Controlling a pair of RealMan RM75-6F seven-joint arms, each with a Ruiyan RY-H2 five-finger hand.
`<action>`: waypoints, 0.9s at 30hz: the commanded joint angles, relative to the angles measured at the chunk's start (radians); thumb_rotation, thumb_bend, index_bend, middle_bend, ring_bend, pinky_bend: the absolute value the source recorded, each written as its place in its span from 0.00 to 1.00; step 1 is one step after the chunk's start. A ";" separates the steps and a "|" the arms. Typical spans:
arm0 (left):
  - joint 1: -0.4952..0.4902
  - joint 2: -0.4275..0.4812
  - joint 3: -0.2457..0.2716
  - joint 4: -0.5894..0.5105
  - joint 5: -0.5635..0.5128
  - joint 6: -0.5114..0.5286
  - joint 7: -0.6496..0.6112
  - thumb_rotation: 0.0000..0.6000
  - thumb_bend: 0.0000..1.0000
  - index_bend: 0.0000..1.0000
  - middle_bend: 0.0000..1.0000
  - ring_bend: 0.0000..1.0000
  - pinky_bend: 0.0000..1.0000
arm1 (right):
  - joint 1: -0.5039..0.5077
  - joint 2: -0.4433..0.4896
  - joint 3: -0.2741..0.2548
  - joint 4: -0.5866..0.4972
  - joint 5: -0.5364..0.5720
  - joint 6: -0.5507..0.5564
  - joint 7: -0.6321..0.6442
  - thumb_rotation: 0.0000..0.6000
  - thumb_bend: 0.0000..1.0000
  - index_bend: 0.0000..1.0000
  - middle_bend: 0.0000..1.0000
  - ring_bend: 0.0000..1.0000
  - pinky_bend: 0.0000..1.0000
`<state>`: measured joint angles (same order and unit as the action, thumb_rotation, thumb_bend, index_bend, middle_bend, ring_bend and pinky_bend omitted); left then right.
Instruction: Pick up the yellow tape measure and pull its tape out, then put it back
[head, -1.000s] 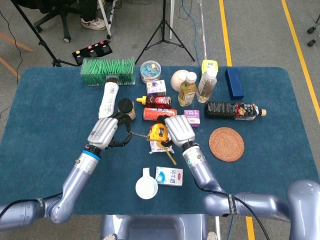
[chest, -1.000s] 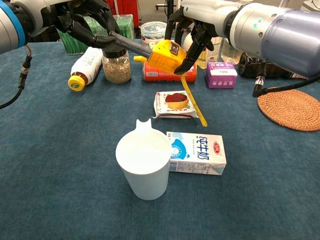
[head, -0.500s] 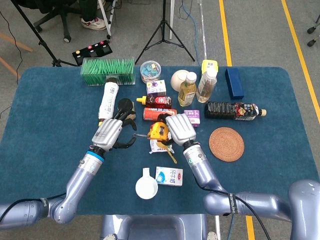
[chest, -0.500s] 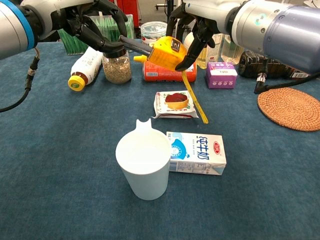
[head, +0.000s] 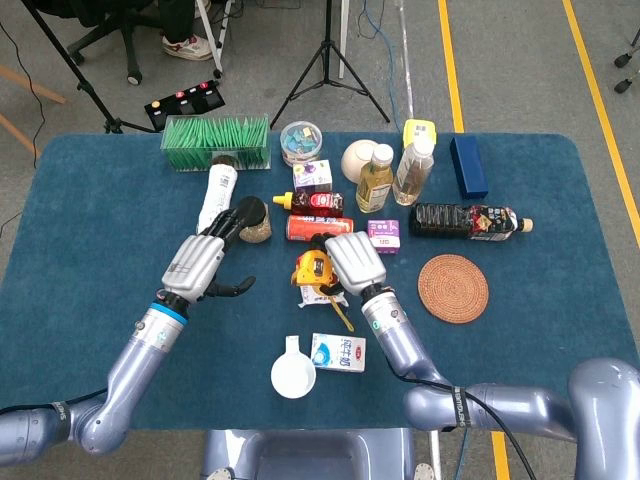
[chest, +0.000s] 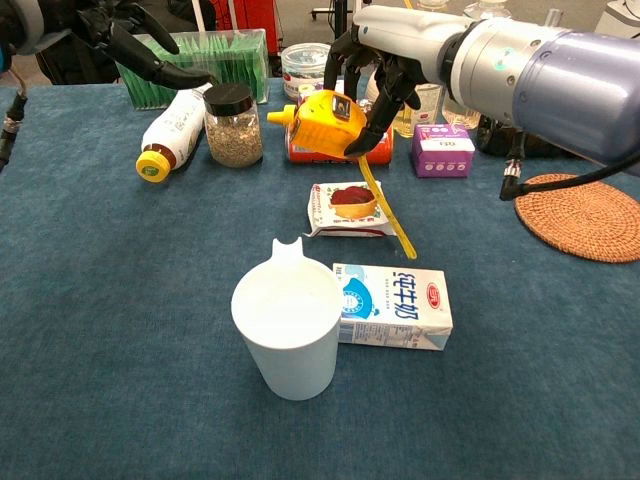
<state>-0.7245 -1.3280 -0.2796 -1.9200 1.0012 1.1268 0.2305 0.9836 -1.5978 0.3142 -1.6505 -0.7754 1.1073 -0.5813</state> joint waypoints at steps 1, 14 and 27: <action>0.025 0.041 0.006 -0.022 0.016 0.005 -0.026 1.00 0.26 0.09 0.05 0.00 0.22 | 0.004 -0.006 -0.004 0.009 0.002 -0.003 -0.006 1.00 0.17 0.67 0.66 0.76 0.71; 0.149 0.206 0.051 -0.015 0.094 0.023 -0.181 1.00 0.26 0.09 0.05 0.00 0.22 | 0.050 -0.052 -0.058 0.123 0.059 -0.061 -0.122 1.00 0.17 0.67 0.65 0.73 0.68; 0.202 0.253 0.057 0.017 0.139 0.044 -0.265 1.00 0.25 0.09 0.05 0.00 0.22 | 0.072 -0.072 -0.075 0.146 0.113 -0.087 -0.175 1.00 0.17 0.54 0.55 0.62 0.60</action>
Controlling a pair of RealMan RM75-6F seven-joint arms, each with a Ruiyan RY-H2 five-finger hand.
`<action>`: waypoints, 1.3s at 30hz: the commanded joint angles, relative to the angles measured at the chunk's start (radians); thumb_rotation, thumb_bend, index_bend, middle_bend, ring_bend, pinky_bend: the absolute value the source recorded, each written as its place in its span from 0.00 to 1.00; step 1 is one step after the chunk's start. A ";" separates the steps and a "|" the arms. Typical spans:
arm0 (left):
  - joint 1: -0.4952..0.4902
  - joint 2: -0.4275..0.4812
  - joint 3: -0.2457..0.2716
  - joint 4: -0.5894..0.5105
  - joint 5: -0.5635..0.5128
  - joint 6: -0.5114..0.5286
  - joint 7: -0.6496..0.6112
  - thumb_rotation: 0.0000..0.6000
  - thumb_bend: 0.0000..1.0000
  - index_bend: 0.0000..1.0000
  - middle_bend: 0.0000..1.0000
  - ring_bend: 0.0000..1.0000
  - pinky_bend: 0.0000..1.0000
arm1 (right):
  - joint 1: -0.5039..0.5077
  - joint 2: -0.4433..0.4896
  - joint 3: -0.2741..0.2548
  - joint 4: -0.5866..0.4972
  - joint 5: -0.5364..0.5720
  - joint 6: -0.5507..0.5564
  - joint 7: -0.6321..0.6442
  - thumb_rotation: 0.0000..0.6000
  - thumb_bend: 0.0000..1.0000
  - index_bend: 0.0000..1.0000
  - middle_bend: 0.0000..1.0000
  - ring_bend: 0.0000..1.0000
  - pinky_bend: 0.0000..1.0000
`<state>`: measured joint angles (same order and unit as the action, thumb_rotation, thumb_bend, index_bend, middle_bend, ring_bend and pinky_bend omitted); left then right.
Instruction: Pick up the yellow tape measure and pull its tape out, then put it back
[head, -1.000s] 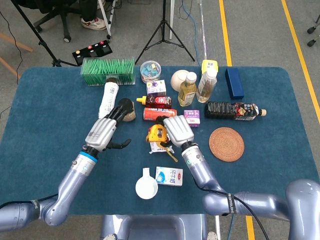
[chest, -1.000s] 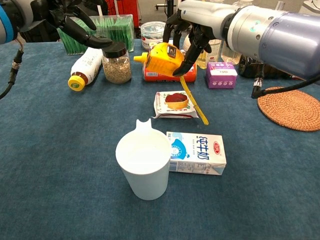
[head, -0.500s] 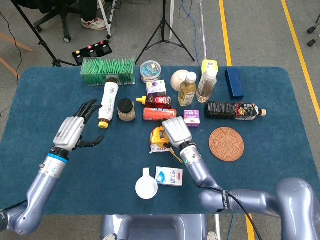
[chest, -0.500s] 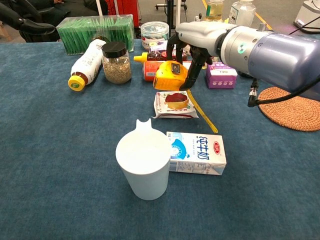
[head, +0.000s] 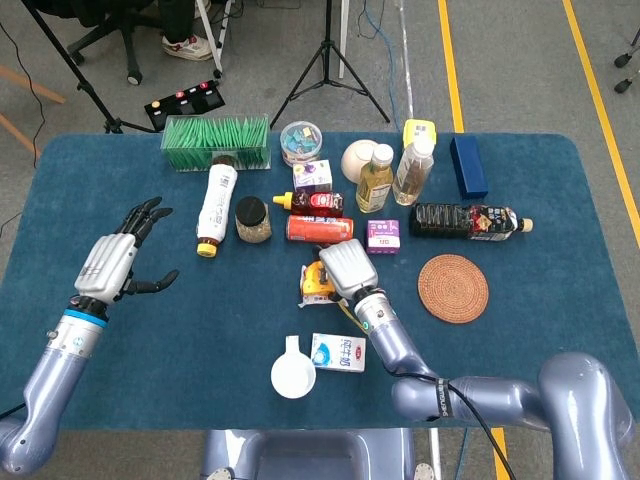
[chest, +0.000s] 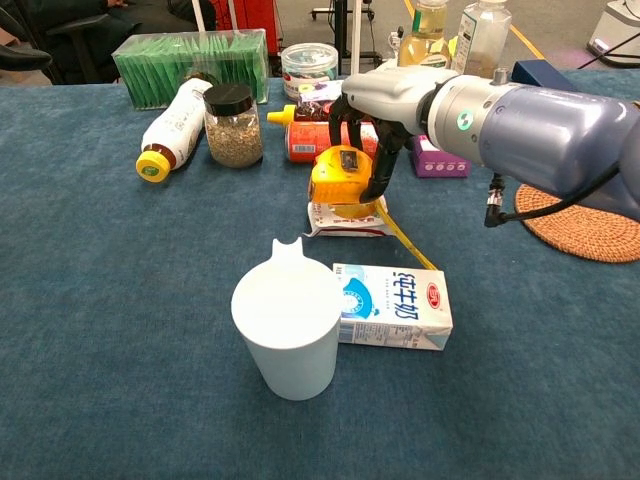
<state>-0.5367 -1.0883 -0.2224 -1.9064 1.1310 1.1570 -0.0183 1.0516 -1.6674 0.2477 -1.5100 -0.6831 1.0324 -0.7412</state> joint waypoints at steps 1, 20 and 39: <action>0.018 0.016 0.000 0.005 0.013 0.015 -0.024 1.00 0.25 0.09 0.05 0.00 0.22 | 0.006 -0.002 -0.008 0.004 0.029 -0.014 -0.020 1.00 0.17 0.51 0.53 0.61 0.59; 0.035 0.021 -0.001 0.014 0.035 0.003 -0.049 1.00 0.25 0.09 0.05 0.00 0.22 | 0.013 0.072 0.003 -0.094 0.060 -0.004 -0.021 1.00 0.15 0.17 0.30 0.37 0.43; 0.116 0.067 0.049 0.029 0.043 0.103 0.090 1.00 0.26 0.53 0.29 0.19 0.41 | -0.171 0.278 0.011 -0.257 -0.161 0.213 0.172 1.00 0.23 0.50 0.52 0.59 0.49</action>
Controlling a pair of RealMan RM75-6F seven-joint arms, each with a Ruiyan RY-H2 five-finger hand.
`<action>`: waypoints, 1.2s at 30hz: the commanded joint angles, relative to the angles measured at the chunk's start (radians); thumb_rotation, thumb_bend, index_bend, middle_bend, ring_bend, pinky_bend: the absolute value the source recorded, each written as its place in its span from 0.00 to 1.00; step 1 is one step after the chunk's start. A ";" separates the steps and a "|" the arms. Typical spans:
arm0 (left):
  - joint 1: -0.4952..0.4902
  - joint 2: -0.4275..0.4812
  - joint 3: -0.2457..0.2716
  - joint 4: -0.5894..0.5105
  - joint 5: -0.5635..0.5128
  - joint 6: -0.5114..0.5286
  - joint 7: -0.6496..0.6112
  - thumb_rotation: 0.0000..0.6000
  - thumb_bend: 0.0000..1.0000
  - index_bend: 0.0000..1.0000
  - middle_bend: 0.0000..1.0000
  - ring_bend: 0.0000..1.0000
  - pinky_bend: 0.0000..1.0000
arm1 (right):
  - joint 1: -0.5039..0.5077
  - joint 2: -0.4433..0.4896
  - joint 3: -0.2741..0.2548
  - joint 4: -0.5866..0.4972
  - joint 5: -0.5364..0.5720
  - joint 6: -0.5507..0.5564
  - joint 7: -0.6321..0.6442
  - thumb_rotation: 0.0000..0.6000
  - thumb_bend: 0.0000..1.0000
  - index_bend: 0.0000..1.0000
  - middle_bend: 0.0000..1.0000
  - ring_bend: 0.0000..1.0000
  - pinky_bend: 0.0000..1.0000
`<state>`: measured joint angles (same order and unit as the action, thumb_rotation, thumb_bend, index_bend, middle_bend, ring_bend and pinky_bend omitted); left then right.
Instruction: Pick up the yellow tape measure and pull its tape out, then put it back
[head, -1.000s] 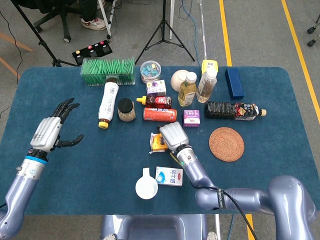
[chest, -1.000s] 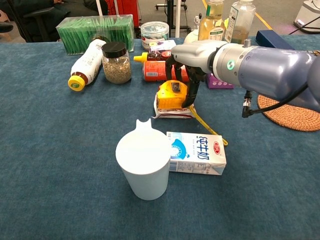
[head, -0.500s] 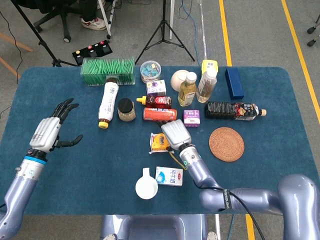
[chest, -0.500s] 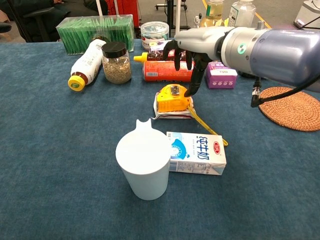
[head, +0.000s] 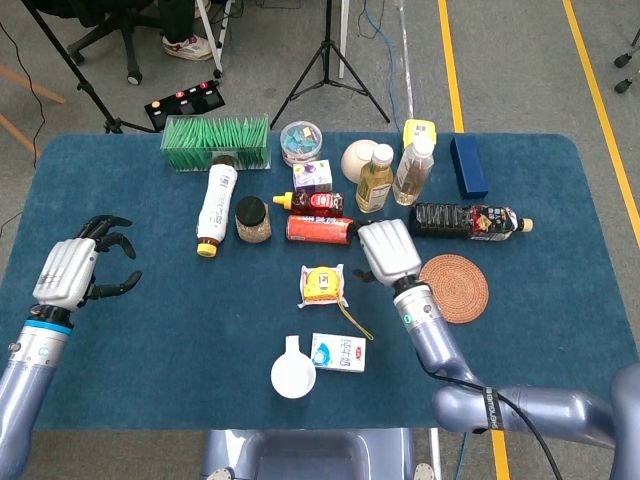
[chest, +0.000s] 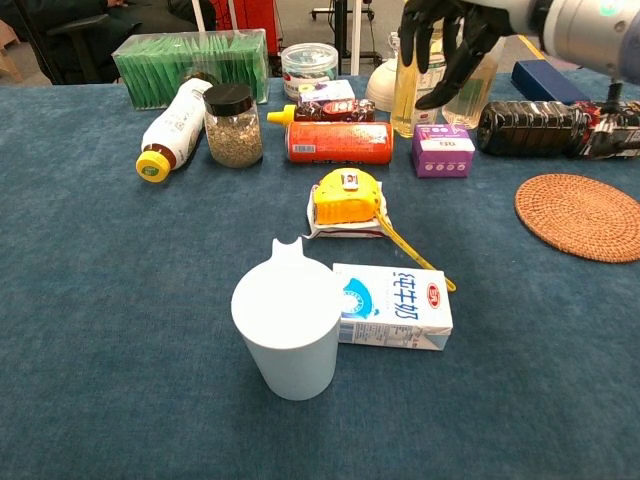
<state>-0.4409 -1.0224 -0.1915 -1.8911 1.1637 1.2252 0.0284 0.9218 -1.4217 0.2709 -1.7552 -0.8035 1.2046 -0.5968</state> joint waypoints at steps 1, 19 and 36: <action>0.024 -0.001 0.021 0.018 0.014 0.042 0.051 1.00 0.27 0.53 0.31 0.20 0.42 | -0.050 0.038 -0.016 -0.011 -0.053 0.050 0.033 1.00 0.24 0.52 0.54 0.61 0.50; 0.159 -0.020 0.117 0.177 0.107 0.174 0.133 1.00 0.29 0.65 0.45 0.34 0.49 | -0.333 0.185 -0.164 0.002 -0.281 0.286 0.108 1.00 0.33 0.75 0.75 0.81 0.70; 0.255 0.008 0.181 0.149 0.226 0.232 0.089 1.00 0.30 0.66 0.46 0.34 0.49 | -0.570 0.248 -0.229 -0.051 -0.356 0.413 0.163 1.00 0.33 0.80 0.78 0.85 0.73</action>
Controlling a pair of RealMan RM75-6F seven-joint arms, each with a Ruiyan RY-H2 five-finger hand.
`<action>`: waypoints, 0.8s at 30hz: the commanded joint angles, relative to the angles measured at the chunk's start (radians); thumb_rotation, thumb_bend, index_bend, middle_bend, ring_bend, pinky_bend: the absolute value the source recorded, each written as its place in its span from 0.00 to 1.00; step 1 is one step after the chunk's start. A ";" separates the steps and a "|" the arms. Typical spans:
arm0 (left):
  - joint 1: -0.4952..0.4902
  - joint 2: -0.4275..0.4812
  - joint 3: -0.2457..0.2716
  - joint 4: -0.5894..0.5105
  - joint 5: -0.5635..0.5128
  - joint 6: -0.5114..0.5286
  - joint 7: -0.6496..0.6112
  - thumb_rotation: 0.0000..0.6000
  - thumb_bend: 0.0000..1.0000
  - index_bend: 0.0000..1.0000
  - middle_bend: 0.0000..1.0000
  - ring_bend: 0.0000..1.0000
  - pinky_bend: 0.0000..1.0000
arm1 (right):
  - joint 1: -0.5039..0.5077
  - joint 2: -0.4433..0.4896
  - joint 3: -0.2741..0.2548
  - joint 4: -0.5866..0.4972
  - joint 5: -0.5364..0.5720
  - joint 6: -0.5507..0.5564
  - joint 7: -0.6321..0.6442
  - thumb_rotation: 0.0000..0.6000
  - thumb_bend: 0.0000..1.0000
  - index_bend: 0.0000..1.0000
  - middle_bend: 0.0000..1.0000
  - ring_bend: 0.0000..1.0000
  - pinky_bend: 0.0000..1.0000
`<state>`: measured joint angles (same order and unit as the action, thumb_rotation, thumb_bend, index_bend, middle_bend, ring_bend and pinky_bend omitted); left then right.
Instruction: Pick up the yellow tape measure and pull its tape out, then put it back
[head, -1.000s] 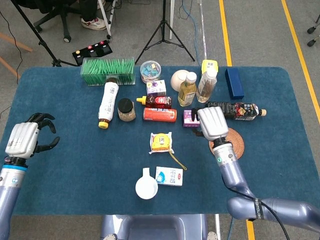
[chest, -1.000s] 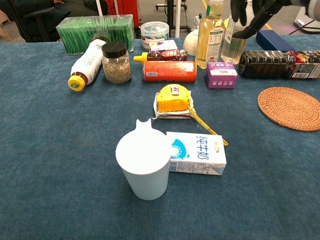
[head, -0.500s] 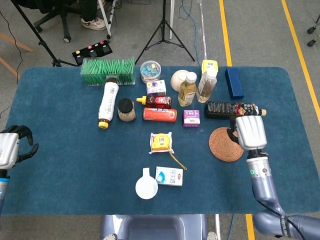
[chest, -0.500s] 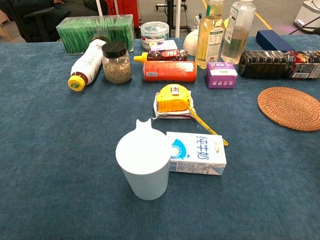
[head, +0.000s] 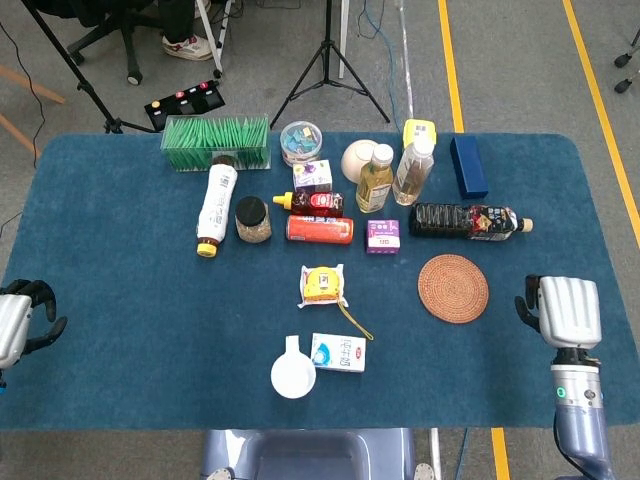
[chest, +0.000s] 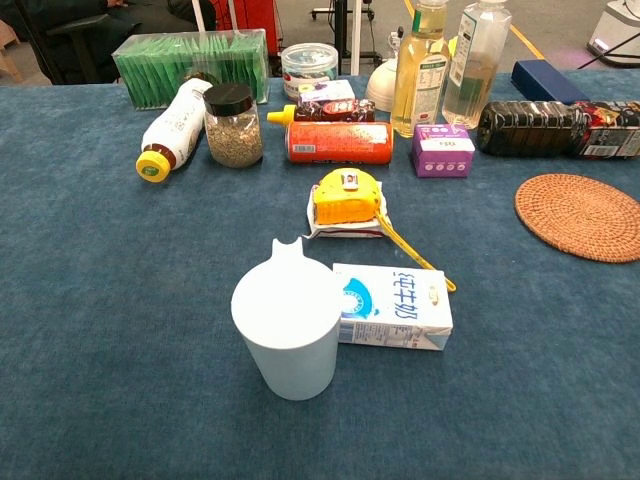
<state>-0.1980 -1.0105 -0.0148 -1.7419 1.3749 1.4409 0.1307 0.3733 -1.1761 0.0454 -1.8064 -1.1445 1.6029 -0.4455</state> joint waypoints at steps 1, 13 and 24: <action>0.016 -0.007 0.004 0.002 0.023 0.023 -0.019 1.00 0.30 0.66 0.46 0.34 0.49 | -0.028 0.003 -0.003 0.000 -0.020 0.018 0.014 1.00 0.33 0.80 0.78 0.85 0.73; 0.050 -0.011 0.027 -0.030 0.066 0.025 -0.007 1.00 0.30 0.66 0.46 0.34 0.49 | -0.104 0.015 -0.001 -0.005 -0.078 0.022 0.030 1.00 0.33 0.80 0.78 0.85 0.74; 0.060 -0.005 0.010 -0.035 0.058 0.021 -0.012 1.00 0.30 0.66 0.46 0.34 0.49 | -0.142 0.012 0.026 -0.003 -0.104 0.026 0.039 1.00 0.33 0.80 0.78 0.84 0.74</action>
<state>-0.1384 -1.0149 -0.0043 -1.7765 1.4327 1.4624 0.1190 0.2320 -1.1633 0.0704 -1.8090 -1.2483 1.6289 -0.4058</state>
